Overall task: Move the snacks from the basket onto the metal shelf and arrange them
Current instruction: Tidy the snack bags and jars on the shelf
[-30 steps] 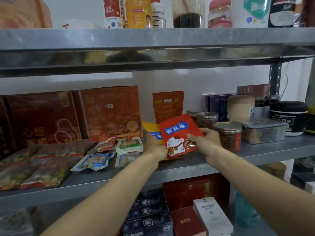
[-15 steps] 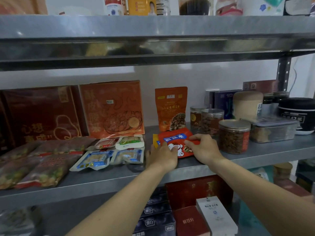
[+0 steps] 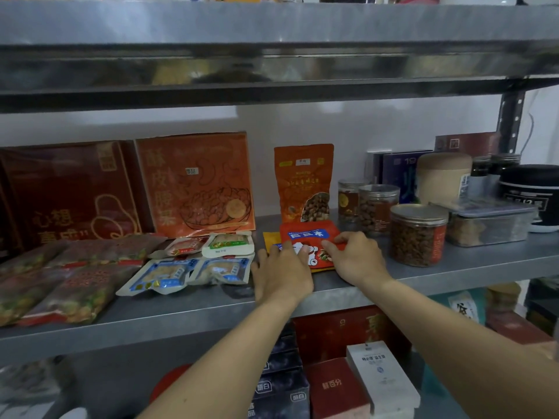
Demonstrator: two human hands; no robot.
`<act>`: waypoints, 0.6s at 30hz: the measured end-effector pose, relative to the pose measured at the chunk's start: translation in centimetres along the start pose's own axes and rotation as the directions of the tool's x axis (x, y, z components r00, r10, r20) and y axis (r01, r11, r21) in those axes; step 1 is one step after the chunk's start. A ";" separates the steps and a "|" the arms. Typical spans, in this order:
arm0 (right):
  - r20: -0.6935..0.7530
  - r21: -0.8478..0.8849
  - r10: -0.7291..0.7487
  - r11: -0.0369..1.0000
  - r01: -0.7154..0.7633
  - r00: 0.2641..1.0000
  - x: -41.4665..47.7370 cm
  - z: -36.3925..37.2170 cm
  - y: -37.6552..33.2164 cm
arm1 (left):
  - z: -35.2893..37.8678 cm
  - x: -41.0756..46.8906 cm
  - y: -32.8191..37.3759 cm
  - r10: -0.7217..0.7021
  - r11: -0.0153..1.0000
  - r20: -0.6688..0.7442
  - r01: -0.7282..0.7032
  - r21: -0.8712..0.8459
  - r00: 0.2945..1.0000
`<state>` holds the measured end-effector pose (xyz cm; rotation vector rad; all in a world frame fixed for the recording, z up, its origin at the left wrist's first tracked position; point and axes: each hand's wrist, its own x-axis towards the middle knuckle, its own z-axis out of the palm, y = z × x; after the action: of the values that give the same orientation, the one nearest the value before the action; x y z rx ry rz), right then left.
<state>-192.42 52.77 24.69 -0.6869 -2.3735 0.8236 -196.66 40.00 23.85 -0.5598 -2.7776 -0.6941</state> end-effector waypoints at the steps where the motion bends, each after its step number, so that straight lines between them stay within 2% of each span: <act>1: 0.011 0.003 -0.005 1.000 0.005 1.000 0.0 0.0 0.0 | 0.0 0.0 0.0 0.004 1.000 0.002 -0.004 0.000 1.000; 5: 0.066 0.001 -0.048 0.999 0.048 0.997 0.0 -0.3 0.0 | -0.1 -0.2 0.0 0.030 1.000 0.028 -0.029 -0.005 0.999; 9: 0.129 -0.081 -0.094 0.991 0.105 0.987 0.4 -0.5 -0.4 | -1.0 -0.1 0.4 0.089 0.995 0.007 -0.089 -0.042 0.996; 12: 0.153 0.051 -0.135 0.990 0.129 0.979 0.9 -1.6 -1.0 | -2.7 0.7 0.8 0.091 0.993 -0.022 -0.093 -0.073 0.996; 14: 0.193 0.162 -0.125 0.982 0.094 0.973 1.7 -2.2 -1.5 | -4.1 1.4 1.1 0.062 0.984 -0.046 -0.069 -0.166 0.997; 18: 0.223 0.303 -0.012 0.951 -0.057 0.975 4.1 -2.5 -2.9 | -6.1 3.5 1.2 -0.017 0.940 -0.023 0.008 -0.342 1.000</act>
<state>-194.68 54.29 29.54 -0.5155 -2.3545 1.3077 -198.61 39.08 30.67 -0.5897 -2.6513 -1.1911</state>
